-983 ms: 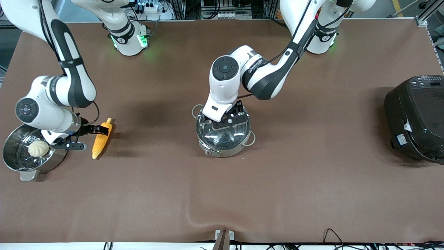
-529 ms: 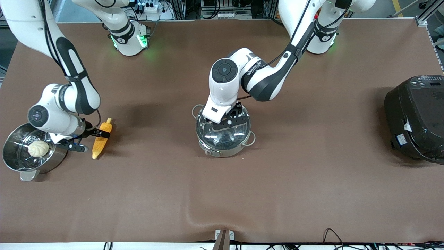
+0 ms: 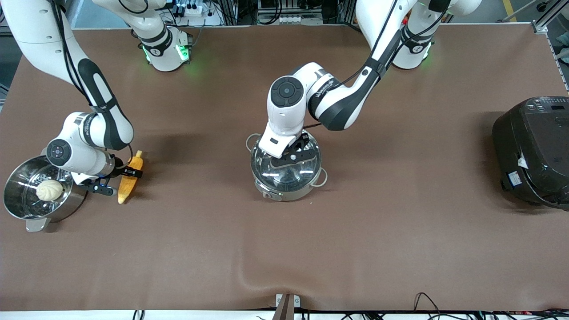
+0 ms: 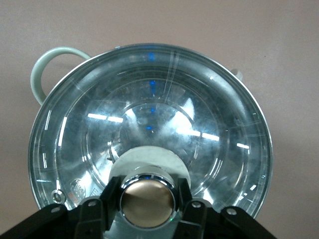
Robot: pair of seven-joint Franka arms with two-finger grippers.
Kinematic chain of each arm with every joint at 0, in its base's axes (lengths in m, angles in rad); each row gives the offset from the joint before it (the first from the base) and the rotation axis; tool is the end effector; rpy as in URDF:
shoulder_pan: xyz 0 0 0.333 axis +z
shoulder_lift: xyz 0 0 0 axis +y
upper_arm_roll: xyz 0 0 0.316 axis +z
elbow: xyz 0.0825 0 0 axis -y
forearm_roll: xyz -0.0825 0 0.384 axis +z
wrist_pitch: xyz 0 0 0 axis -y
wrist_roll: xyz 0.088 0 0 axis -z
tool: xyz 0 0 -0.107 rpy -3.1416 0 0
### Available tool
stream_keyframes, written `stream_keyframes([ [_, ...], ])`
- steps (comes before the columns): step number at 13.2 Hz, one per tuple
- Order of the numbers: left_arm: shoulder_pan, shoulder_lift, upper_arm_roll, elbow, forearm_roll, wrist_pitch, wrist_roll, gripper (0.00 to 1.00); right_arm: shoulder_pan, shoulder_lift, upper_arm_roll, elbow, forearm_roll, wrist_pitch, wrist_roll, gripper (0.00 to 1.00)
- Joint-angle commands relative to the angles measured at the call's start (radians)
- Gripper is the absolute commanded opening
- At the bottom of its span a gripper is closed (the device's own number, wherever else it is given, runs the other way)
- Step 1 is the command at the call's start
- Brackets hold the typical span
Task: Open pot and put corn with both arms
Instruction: 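Grasp the lid knob with the left gripper while the right gripper grasps corn, then lift the lid with the left gripper while the right gripper lifts the corn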
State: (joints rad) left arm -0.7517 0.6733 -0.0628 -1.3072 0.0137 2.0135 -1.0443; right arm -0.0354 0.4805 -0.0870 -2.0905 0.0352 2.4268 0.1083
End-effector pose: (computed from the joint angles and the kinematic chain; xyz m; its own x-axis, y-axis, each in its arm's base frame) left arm 0.5148 -0.5289 0.3479 0.9717 0.2361 -0.0058 0.2361 -0.9708 0.0429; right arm 0.5637 -0.0698 0.1789 0.9585 -0.2494 -0.1381 -0.2467 -0.9684 0.0362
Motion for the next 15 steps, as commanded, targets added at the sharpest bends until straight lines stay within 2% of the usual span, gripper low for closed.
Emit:
stream_keyframes([
  [1,-0.008,-0.010,0.011,0.022,0.003,-0.027,0.007,0.00,0.008,-0.026,0.012,0.038,0.002,-0.084,0.013,0.36],
  [3,0.015,-0.055,0.008,0.022,-0.006,-0.083,0.007,0.00,0.020,-0.040,0.012,0.055,0.002,-0.109,0.014,0.21],
  [5,0.055,-0.122,0.008,0.022,-0.006,-0.137,0.009,0.00,0.032,-0.092,0.029,0.073,0.002,-0.193,0.014,0.20],
  [7,0.103,-0.203,0.009,0.019,-0.001,-0.177,0.071,0.00,0.057,-0.121,0.030,0.150,0.002,-0.326,0.001,0.15],
  [11,0.314,-0.293,0.005,-0.007,-0.006,-0.287,0.347,0.00,0.110,-0.166,0.033,0.199,0.003,-0.411,0.014,0.15],
  [13,0.402,-0.301,0.003,-0.027,-0.008,-0.320,0.493,0.00,0.185,-0.171,0.033,0.284,0.008,-0.501,0.019,0.14],
  [15,0.481,-0.298,0.003,-0.069,-0.006,-0.309,0.590,0.00,0.248,-0.155,0.032,0.438,0.078,-0.644,0.121,0.12],
])
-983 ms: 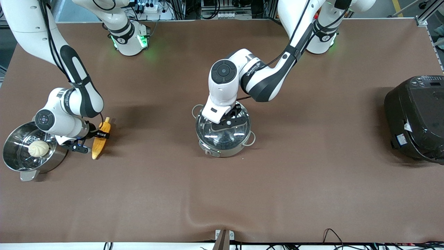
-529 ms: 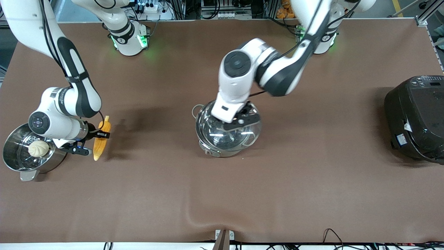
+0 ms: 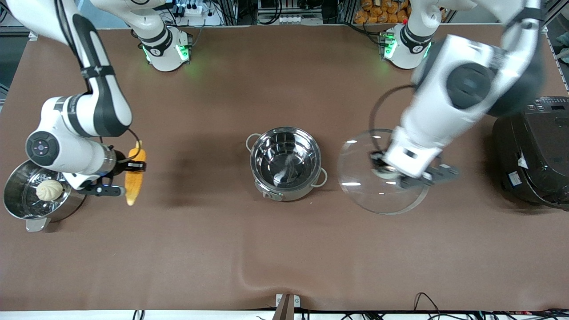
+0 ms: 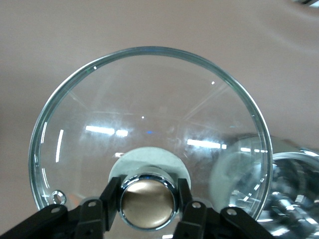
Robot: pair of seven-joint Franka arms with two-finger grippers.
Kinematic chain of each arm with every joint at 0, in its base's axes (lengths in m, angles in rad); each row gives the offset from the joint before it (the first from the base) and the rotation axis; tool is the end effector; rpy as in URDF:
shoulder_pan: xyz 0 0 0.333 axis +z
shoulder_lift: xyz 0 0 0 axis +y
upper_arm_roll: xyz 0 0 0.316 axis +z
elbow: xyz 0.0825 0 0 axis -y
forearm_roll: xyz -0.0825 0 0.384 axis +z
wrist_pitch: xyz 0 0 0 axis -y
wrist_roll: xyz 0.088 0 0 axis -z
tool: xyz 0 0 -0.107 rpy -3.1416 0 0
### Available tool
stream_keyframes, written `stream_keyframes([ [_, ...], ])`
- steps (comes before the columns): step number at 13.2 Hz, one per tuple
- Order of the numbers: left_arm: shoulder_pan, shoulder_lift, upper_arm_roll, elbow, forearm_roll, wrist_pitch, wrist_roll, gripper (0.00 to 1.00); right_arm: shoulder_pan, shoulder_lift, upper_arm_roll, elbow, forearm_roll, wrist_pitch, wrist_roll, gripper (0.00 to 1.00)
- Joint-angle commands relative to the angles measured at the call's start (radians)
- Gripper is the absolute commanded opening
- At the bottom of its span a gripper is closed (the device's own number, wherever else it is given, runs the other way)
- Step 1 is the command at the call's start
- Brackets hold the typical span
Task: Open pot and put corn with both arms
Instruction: 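Lift the lid with the left gripper while the right gripper lifts the corn, then lower corn into the pot with the right gripper while the left gripper lowers the lid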
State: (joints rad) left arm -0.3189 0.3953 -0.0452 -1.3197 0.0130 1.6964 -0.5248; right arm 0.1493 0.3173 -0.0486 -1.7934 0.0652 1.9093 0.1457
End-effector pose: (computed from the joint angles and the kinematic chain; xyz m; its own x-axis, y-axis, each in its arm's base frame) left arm 0.6337 -0.2343 0.5109 0.9867 0.1616 -0.0180 0.1615 -0.9869 -0.0052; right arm 0.6099 0.0682 0.3587 0.9766 -0.0692 -0.2038 -0.0731 -0.9973 -0.0113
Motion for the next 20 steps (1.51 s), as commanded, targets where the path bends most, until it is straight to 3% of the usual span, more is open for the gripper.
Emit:
stream_keyframes([
  [1,0.088,-0.015,-0.016,-0.078,-0.004,0.028,0.113,0.00,0.108,0.025,-0.005,0.199,0.074,-0.154,0.141,0.12],
  [3,0.142,-0.029,-0.016,-0.169,-0.005,0.112,0.225,0.00,0.224,0.063,-0.005,0.259,0.079,-0.151,0.265,0.12],
  [6,0.168,-0.068,-0.015,-0.350,0.007,0.269,0.247,0.00,0.395,0.130,-0.005,0.327,0.083,-0.127,0.417,0.11],
  [8,0.198,-0.098,-0.015,-0.511,0.007,0.441,0.295,0.00,0.502,0.193,-0.005,0.341,0.189,0.044,0.529,0.11],
  [11,0.195,-0.099,-0.015,-0.671,0.019,0.630,0.295,0.00,0.575,0.264,-0.008,0.385,0.212,0.177,0.568,0.12],
  [16,0.227,-0.057,-0.015,-0.831,0.038,0.834,0.295,0.00,0.627,0.350,-0.011,0.396,0.177,0.180,0.587,0.17],
  [17,0.231,-0.038,-0.015,-0.831,0.039,0.847,0.295,0.00,0.631,0.351,-0.010,0.394,0.177,0.180,0.630,0.33],
  [19,0.231,-0.036,-0.015,-0.833,0.039,0.847,0.296,0.00,0.624,0.351,-0.010,0.397,0.179,0.178,0.681,0.82],
  [20,0.231,-0.032,-0.015,-0.826,0.039,0.845,0.308,0.36,0.613,0.348,-0.010,0.404,0.176,0.175,0.675,1.00],
])
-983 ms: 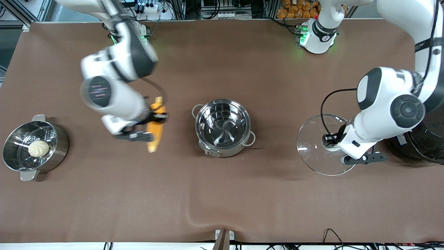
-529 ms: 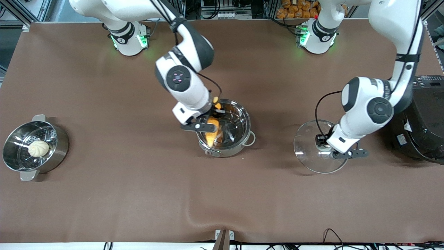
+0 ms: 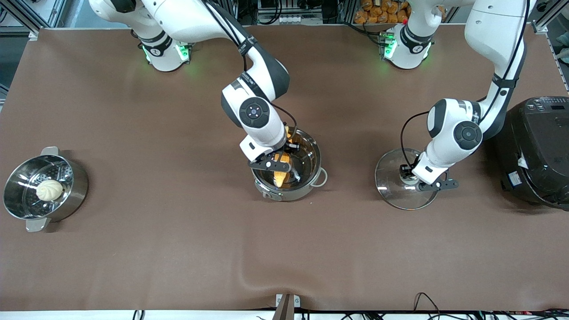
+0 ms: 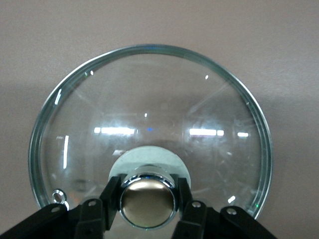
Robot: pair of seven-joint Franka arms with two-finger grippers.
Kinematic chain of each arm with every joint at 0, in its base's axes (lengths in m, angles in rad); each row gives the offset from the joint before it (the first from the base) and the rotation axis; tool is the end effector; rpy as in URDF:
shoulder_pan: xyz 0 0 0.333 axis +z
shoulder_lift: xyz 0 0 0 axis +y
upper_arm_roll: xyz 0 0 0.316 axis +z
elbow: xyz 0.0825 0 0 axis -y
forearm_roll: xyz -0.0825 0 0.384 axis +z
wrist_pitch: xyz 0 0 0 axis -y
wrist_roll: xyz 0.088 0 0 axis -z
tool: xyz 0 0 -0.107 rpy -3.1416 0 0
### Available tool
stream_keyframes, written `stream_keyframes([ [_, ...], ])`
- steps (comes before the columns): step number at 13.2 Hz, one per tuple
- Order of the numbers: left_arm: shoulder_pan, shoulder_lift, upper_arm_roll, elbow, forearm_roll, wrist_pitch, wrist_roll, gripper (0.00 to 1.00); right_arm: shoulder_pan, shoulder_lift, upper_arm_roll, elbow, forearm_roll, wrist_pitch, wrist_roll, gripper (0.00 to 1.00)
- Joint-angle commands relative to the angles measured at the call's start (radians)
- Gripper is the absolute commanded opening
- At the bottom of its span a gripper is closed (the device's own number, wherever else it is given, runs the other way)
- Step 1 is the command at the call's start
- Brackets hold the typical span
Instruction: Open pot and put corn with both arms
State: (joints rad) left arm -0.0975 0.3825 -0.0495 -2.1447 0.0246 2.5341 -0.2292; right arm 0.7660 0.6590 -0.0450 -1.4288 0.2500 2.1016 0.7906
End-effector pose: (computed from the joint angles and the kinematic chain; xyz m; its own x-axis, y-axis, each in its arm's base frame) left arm 0.5658 -0.0840 0.2230 0.9978 0.0657 0.0064 0.0656 -0.9978 0.0059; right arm 0.5315 0.4910 0.3098 0.9760 -0.1739 -0.1310 -0.1913 -0.9721 -0.1354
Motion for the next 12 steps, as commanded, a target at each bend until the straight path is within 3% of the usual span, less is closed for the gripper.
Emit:
stream_keyframes([
  [1,0.010,-0.019,-0.010,0.005,0.028,0.008,0.039,0.99,-0.010,-0.002,-0.016,0.044,-0.009,-0.025,0.026,1.00],
  [4,0.015,-0.060,-0.010,0.046,0.028,-0.015,0.041,1.00,-0.036,-0.025,-0.021,0.045,-0.011,-0.045,0.001,1.00],
  [6,0.015,-0.131,-0.010,0.080,0.026,-0.064,0.034,1.00,-0.077,-0.108,-0.041,0.036,-0.024,-0.127,-0.068,1.00],
  [9,0.028,-0.143,-0.010,0.311,0.026,-0.326,0.051,1.00,-0.149,-0.235,-0.119,0.010,-0.047,-0.247,-0.109,1.00],
  [12,0.021,-0.143,-0.012,0.550,0.028,-0.642,0.050,1.00,-0.239,-0.304,-0.135,-0.025,-0.129,-0.247,-0.203,1.00],
])
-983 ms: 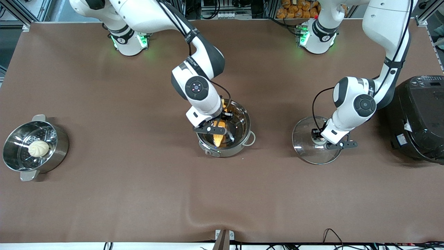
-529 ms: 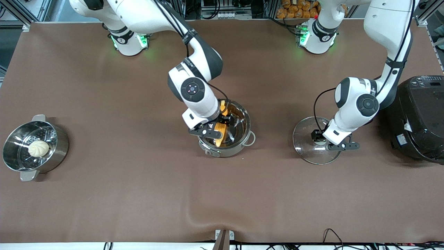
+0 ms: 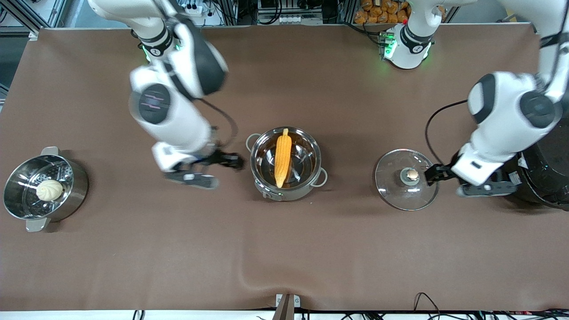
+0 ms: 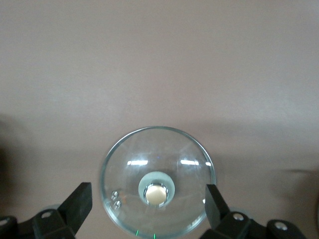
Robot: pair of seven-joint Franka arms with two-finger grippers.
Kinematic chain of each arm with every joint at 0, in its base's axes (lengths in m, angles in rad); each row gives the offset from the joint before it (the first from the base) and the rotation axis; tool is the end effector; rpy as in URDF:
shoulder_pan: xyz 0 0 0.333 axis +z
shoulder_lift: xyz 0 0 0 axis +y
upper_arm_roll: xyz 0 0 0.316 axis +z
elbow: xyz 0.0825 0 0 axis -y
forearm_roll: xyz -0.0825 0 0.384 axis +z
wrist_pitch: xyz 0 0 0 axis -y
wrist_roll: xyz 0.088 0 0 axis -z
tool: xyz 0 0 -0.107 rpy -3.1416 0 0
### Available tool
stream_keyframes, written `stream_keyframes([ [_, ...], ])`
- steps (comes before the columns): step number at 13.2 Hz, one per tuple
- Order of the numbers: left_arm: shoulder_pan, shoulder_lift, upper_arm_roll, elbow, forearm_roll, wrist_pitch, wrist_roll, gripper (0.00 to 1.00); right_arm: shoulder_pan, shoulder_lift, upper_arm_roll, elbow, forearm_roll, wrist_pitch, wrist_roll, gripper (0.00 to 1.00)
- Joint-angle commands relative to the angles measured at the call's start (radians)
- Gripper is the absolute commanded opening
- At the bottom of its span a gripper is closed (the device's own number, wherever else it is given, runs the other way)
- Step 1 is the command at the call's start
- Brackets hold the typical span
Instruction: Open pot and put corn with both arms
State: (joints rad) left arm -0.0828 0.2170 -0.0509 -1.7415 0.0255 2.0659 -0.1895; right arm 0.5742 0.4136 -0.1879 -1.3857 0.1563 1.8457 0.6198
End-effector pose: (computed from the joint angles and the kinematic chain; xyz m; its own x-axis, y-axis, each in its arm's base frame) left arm 0.6290 -0.0811 0.4582 0.9931 0.0468 0.1079 0.0462 -0.9989 0.0078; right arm 0.6233 0.2906 0.4838 0.9678 -0.2516 -0.0020 -0.2507 -0.9636 -0.0935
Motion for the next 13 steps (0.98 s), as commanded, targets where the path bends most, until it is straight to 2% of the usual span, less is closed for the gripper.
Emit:
stream_keyframes([
  [1,0.008,0.024,-0.010,0.225,0.027,-0.287,0.010,1.00,-0.060,-0.088,0.005,-0.116,-0.085,0.012,-0.037,1.00],
  [2,0.011,0.021,-0.010,0.279,0.022,-0.370,0.010,1.00,-0.068,-0.131,0.005,-0.187,-0.207,0.017,-0.076,1.00],
  [3,0.012,0.015,-0.013,0.299,0.016,-0.432,0.010,1.00,-0.112,-0.175,0.005,-0.237,-0.231,0.030,-0.139,1.00],
  [5,0.014,-0.031,-0.007,0.300,0.017,-0.475,0.012,1.00,-0.193,-0.231,0.005,-0.275,-0.222,-0.002,-0.275,1.00],
  [7,0.018,-0.070,-0.007,0.287,0.007,-0.498,0.038,1.00,-0.281,-0.260,0.004,-0.277,-0.152,-0.055,-0.468,1.00],
  [9,0.043,-0.111,-0.007,0.255,-0.045,-0.501,0.048,1.00,-0.321,-0.311,0.004,-0.276,-0.144,-0.104,-0.534,1.00],
  [10,0.049,-0.129,-0.007,0.229,-0.050,-0.498,0.050,1.00,-0.339,-0.332,0.004,-0.260,-0.144,-0.146,-0.540,1.00],
  [12,0.057,-0.163,-0.007,0.197,-0.050,-0.494,0.051,1.00,-0.381,-0.325,0.002,-0.146,-0.149,-0.268,-0.578,1.00],
  [13,0.058,-0.171,-0.007,0.188,-0.050,-0.491,0.053,1.00,-0.399,-0.328,0.004,-0.133,-0.143,-0.311,-0.597,1.00],
])
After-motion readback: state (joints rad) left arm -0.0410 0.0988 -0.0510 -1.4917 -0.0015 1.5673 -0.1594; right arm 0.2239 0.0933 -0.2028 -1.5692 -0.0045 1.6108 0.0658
